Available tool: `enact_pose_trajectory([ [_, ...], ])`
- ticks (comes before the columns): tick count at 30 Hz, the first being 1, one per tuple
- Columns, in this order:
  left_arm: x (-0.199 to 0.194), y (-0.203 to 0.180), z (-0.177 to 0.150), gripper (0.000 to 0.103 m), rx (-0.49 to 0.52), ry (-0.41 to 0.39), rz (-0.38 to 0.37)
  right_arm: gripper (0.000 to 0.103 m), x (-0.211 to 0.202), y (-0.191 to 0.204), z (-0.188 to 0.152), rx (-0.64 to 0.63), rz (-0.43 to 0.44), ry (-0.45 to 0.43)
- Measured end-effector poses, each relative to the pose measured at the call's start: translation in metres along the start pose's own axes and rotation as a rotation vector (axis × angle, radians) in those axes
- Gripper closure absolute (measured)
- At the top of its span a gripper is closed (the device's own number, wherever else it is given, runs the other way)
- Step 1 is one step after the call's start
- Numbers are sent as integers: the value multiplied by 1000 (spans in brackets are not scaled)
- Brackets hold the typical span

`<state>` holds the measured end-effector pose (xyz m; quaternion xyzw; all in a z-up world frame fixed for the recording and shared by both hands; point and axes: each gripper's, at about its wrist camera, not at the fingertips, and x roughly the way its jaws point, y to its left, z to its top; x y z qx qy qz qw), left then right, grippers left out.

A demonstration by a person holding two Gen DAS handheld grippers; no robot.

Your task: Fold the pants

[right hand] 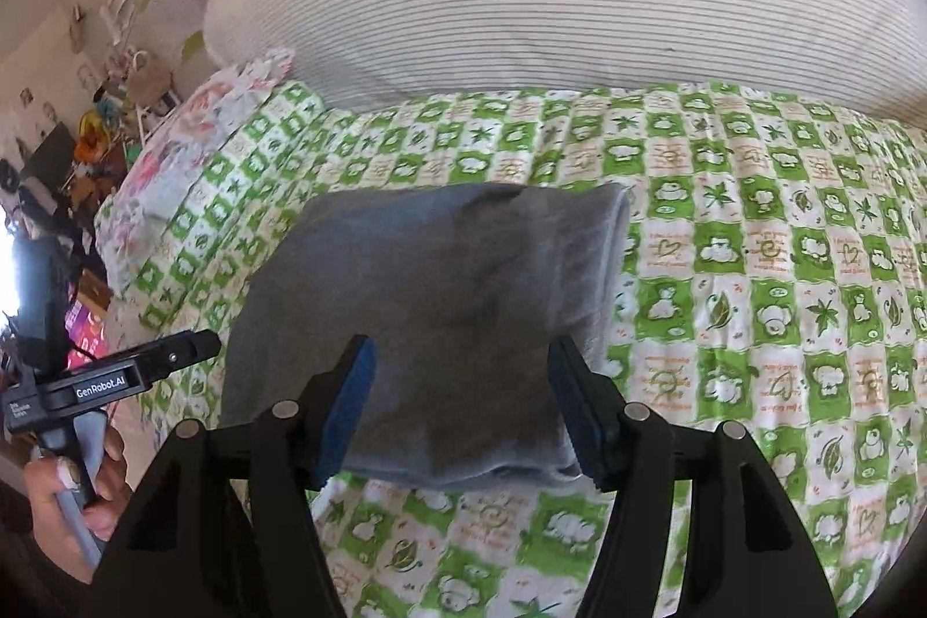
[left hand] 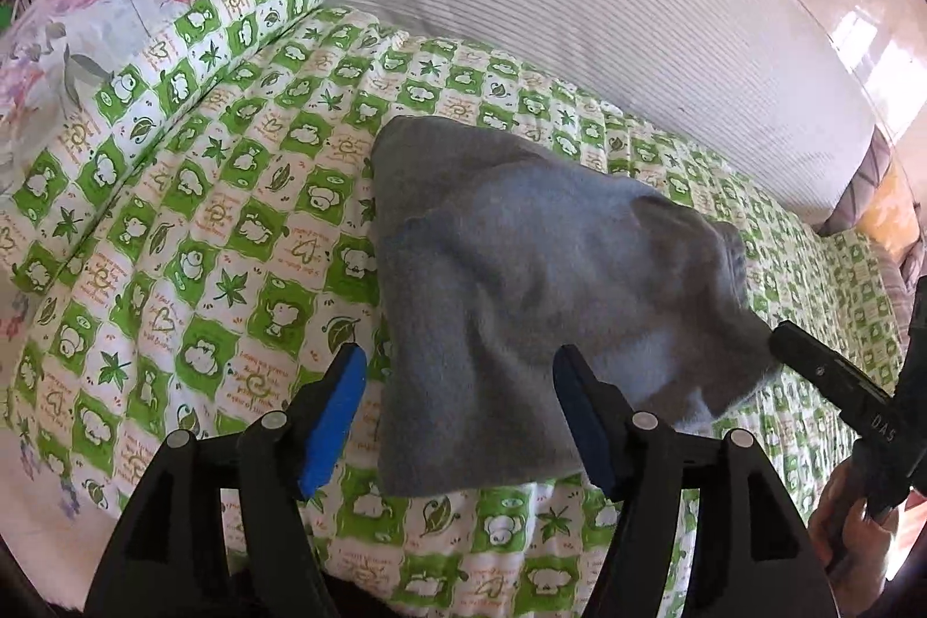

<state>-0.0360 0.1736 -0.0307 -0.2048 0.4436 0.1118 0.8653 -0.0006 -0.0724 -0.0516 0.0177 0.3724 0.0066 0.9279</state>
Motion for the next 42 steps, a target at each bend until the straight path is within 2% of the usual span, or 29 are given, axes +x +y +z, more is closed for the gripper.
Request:
enact_pose_trajectory([
  [9, -7, -6, -10, 34, 23, -9, 26, 32, 7, 16, -13, -29, -9, 37],
  [22, -10, -11, -19, 28, 37, -5, 77, 24, 7, 23, -16, -51, -21, 39],
  [42, -21, -26, -30, 24, 137, -76, 189, 15, -1, 32, -17, -139, -51, 12],
])
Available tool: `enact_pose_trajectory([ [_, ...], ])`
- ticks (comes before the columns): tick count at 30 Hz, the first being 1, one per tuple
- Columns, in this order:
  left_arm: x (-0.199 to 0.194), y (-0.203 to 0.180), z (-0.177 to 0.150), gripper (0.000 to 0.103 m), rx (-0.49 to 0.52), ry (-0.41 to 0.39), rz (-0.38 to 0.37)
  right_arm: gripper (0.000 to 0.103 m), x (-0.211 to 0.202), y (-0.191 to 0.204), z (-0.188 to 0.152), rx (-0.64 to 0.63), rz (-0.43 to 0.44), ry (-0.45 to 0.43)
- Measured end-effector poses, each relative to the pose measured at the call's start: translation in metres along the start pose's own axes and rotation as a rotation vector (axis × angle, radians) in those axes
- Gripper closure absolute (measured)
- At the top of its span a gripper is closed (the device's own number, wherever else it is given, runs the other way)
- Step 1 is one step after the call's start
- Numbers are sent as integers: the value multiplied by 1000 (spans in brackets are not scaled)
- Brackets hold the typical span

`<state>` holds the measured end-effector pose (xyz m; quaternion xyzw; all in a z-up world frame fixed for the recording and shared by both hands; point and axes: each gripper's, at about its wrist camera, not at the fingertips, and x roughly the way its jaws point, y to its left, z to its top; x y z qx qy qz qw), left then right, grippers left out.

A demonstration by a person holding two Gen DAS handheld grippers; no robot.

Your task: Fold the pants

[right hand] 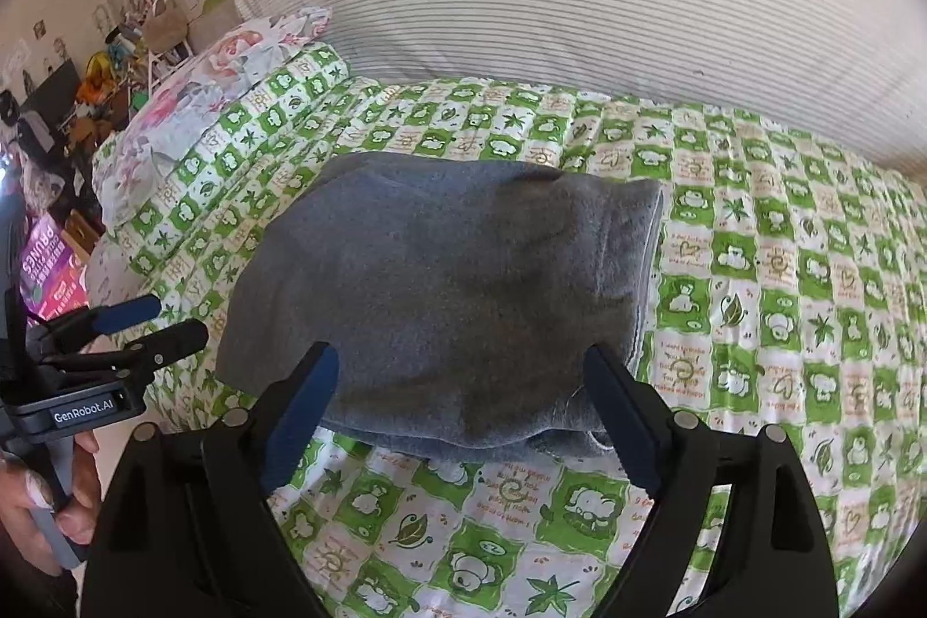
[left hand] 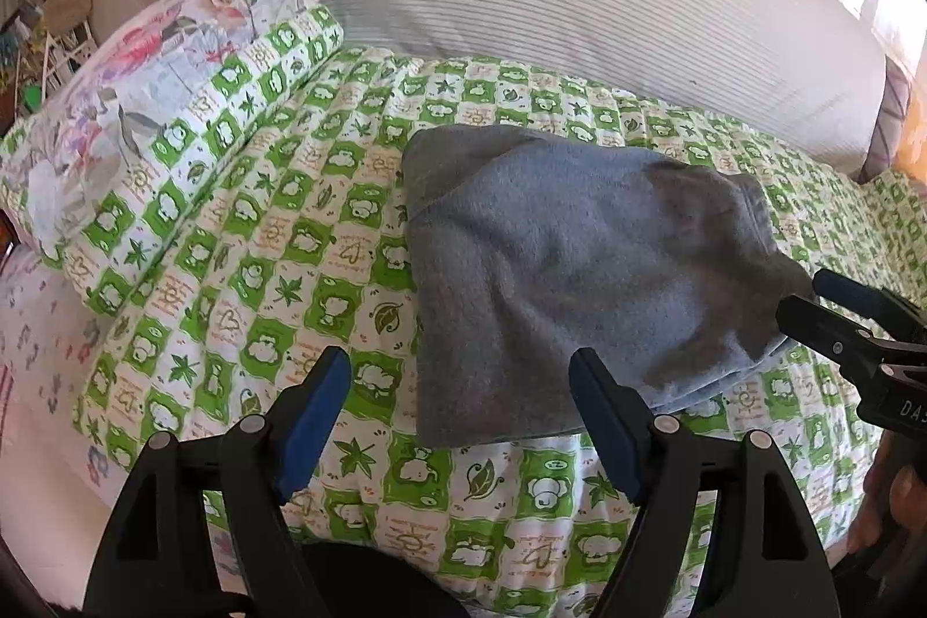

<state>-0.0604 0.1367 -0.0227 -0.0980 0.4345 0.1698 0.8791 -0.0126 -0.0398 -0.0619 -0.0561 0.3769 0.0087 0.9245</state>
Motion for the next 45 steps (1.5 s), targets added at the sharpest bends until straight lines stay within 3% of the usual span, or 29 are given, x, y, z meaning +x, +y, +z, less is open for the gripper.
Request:
enact_pose_trajectory([
  [20, -30, 14, -3, 21, 98, -56, 37, 8, 1, 27, 8, -120, -39, -5],
  [30, -33, -3, -3, 20, 72, -55, 56, 8, 5, 21, 4, -165, 75, 45],
  [37, -40, -23, -3, 20, 54, -27, 59, 8, -1, 5, 7, -225, 186, 27],
  [45, -38, -49, -4, 20, 56, -23, 51, 7, -4, -13, 5, -264, 237, 31],
])
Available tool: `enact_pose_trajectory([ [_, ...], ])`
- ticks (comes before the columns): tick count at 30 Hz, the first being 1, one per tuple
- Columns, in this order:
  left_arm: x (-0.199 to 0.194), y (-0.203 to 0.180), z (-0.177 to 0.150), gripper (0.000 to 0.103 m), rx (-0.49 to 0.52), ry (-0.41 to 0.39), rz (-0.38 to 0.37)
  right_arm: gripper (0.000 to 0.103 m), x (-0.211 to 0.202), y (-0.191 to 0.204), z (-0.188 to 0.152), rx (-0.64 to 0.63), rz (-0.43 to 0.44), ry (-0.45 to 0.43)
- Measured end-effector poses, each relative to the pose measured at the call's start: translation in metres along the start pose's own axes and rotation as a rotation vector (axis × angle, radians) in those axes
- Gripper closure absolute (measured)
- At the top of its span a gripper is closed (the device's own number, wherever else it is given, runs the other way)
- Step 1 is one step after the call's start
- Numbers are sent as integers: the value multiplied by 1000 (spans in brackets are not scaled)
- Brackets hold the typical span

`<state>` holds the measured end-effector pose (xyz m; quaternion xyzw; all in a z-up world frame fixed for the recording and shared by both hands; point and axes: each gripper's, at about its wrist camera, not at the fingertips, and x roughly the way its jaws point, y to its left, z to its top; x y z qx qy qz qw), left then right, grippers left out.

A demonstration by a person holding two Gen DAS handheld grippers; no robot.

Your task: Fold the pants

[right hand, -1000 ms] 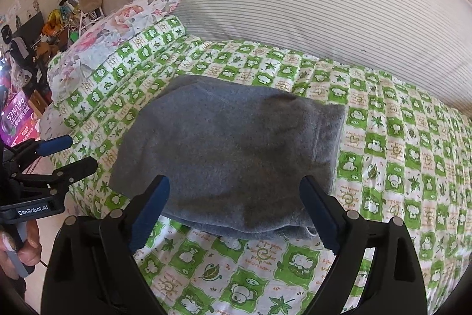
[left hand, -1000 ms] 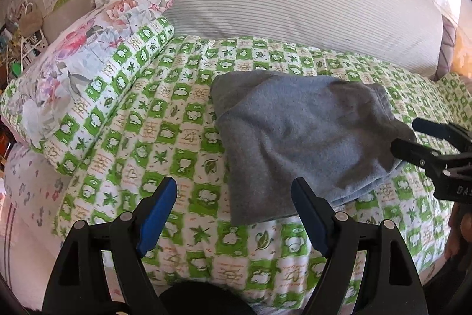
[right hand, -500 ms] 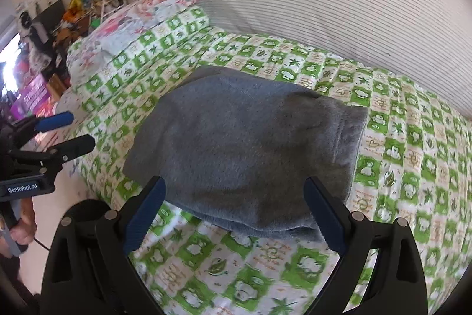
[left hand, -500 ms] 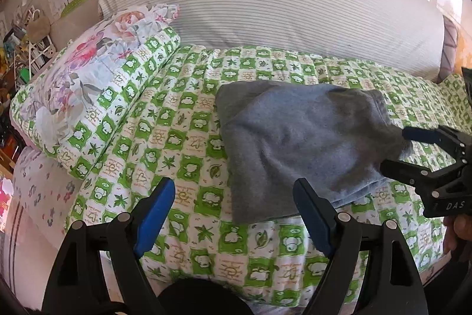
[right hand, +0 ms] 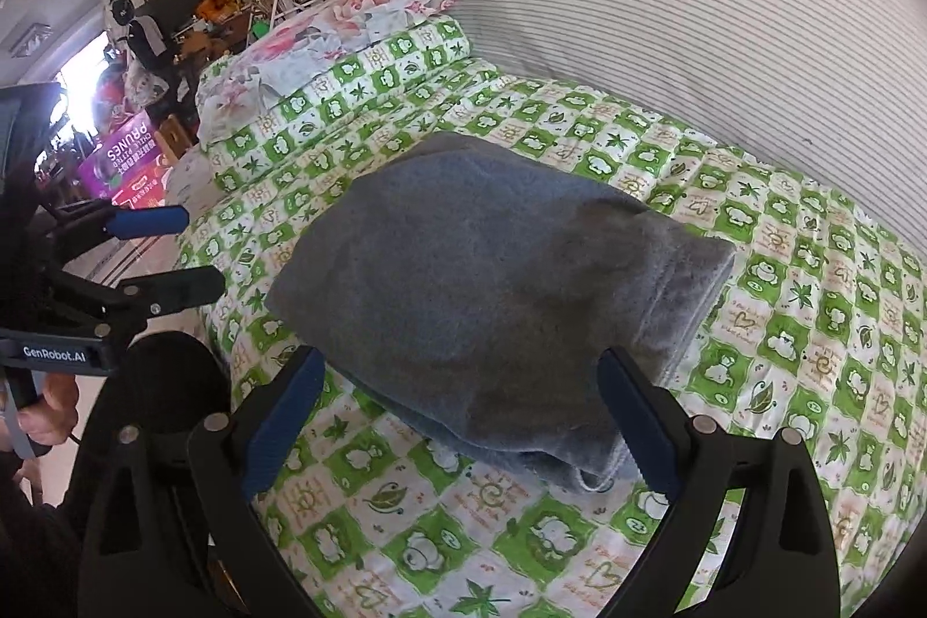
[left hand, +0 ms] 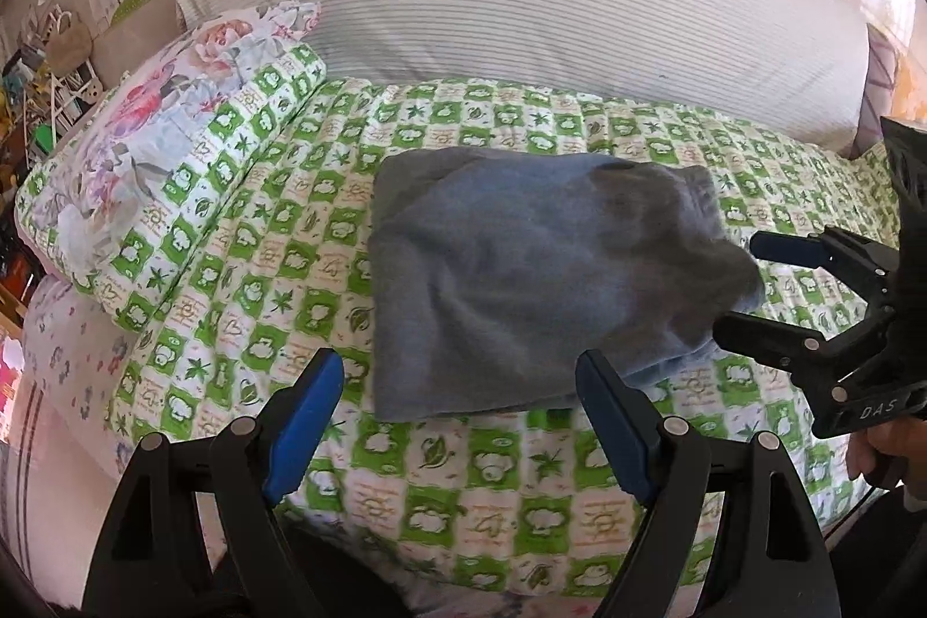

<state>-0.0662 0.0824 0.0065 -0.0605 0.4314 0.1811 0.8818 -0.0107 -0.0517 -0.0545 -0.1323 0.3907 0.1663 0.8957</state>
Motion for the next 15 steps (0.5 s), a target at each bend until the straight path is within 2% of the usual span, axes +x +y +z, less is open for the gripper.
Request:
enact_pose_trajectory([
  [8, 1, -17, 6, 22, 9, -34, 19, 7, -6, -25, -4, 75, 3, 4],
  [15, 4, -20, 5, 22, 33, -30, 16, 6, -11, -26, -3, 67, 0, 3],
])
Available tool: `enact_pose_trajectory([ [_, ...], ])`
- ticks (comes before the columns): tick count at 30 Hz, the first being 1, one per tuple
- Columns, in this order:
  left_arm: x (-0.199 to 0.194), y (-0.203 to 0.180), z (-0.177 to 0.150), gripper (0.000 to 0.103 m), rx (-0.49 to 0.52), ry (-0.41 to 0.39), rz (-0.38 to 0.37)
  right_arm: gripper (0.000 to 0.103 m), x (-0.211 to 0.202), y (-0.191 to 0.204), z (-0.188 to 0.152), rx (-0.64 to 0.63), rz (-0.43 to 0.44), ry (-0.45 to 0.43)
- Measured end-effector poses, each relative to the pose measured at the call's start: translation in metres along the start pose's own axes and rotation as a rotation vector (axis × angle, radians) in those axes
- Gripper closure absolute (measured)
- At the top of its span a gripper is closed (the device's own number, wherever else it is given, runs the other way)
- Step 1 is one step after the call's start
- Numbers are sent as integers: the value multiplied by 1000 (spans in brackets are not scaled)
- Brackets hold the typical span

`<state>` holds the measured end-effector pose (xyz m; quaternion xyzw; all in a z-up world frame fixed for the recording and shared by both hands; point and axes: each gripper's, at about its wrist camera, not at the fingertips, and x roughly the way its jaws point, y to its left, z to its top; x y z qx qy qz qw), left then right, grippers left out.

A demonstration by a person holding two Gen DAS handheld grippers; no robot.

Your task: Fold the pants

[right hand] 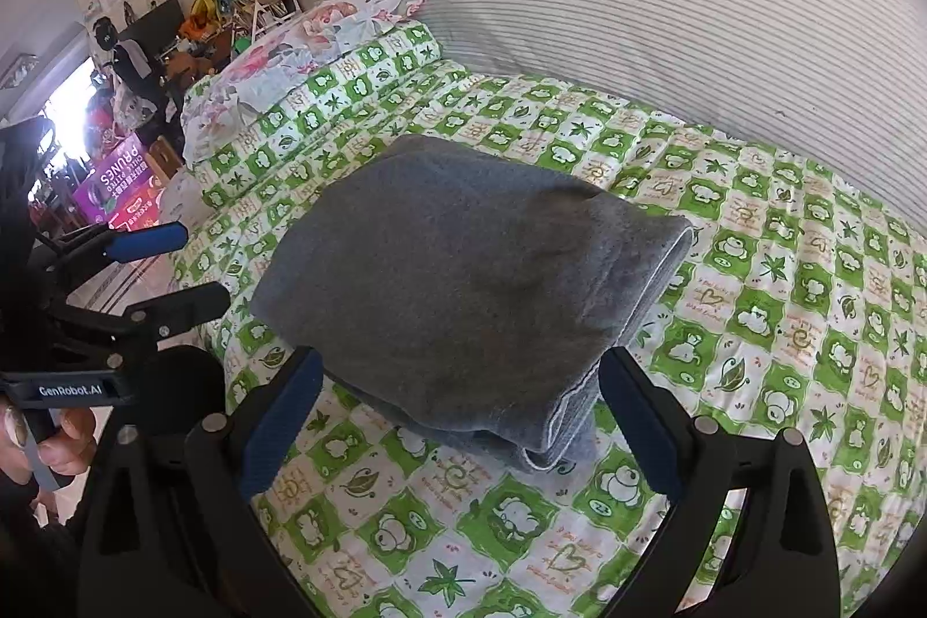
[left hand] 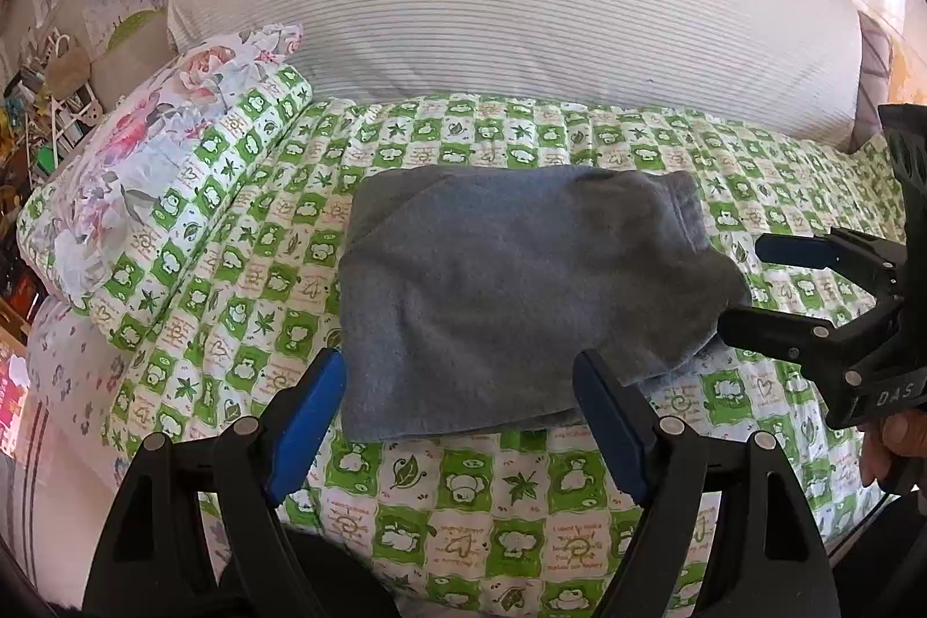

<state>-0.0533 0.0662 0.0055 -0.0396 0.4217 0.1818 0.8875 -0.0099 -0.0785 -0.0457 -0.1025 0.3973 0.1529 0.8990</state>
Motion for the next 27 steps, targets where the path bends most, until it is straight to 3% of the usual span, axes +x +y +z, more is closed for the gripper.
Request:
enact_pose_trajectory([
  [13, 17, 26, 11, 21, -35, -1, -74, 6, 15, 13, 8, -25, -56, 46],
  [27, 46, 34, 10, 21, -52, 52, -113, 6, 40, 19, 15, -18, -51, 100],
])
